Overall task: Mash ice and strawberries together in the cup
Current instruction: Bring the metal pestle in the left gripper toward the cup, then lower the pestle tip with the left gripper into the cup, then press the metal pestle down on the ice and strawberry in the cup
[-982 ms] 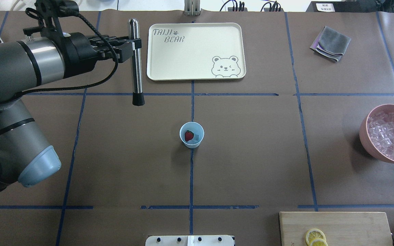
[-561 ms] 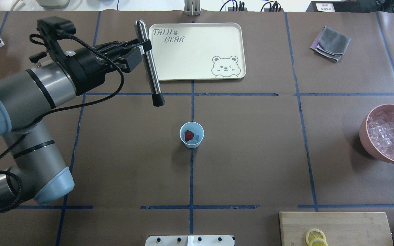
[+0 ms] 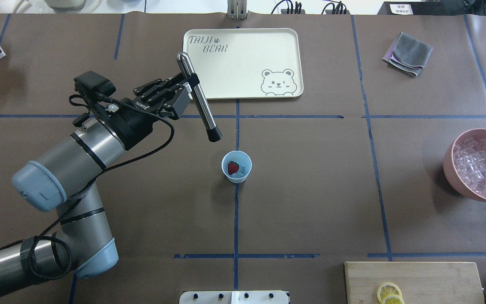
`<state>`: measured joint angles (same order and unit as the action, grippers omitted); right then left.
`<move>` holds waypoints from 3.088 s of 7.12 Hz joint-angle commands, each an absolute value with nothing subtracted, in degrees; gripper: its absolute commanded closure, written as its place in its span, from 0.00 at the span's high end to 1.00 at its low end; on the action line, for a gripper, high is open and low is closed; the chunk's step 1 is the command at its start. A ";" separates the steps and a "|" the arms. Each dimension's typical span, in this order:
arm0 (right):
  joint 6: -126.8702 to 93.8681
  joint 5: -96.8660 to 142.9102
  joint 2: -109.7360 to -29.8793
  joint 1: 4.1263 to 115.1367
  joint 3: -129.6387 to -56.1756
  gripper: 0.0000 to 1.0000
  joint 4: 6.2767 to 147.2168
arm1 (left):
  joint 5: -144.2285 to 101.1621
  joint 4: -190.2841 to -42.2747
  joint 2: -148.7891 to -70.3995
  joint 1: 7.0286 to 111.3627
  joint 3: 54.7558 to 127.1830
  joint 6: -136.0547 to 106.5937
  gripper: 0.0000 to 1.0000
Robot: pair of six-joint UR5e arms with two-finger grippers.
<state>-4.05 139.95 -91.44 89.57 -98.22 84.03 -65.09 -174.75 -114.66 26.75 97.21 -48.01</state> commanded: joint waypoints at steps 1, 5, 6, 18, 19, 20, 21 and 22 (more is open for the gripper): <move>-4.04 140.01 -91.49 89.56 -98.44 1.00 84.02 | -60.59 -174.29 -115.84 26.19 97.91 -35.99 0.00; -4.04 139.92 -91.49 89.65 -98.44 1.00 84.02 | -50.13 -173.94 -116.62 18.66 97.12 -26.21 0.00; -4.04 139.92 -91.49 89.65 -98.44 1.00 84.02 | -47.84 -172.46 -117.76 16.28 97.21 -25.23 0.00; -4.04 139.57 -91.32 89.56 -98.35 1.00 84.02 | -45.17 -176.04 -123.22 12.22 86.84 -28.74 0.00; -4.04 139.57 -91.32 89.56 -98.35 1.00 84.02 | -45.35 -176.04 -123.22 12.22 86.23 -28.74 0.00; -4.04 139.57 -91.32 89.56 -98.44 1.00 84.02 | -45.53 -176.04 -123.57 12.22 85.18 -28.83 0.00; -4.04 139.57 -91.32 89.56 -98.44 1.00 84.02 | -45.70 -176.13 -123.66 12.22 84.73 -28.83 0.00; -4.04 139.57 -91.32 89.56 -98.44 1.00 84.02 | -45.70 -176.05 -123.66 12.22 84.55 -28.83 0.00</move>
<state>-4.04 139.57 -91.32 89.56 -98.43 84.02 -45.62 -176.08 -123.60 12.22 84.95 -28.82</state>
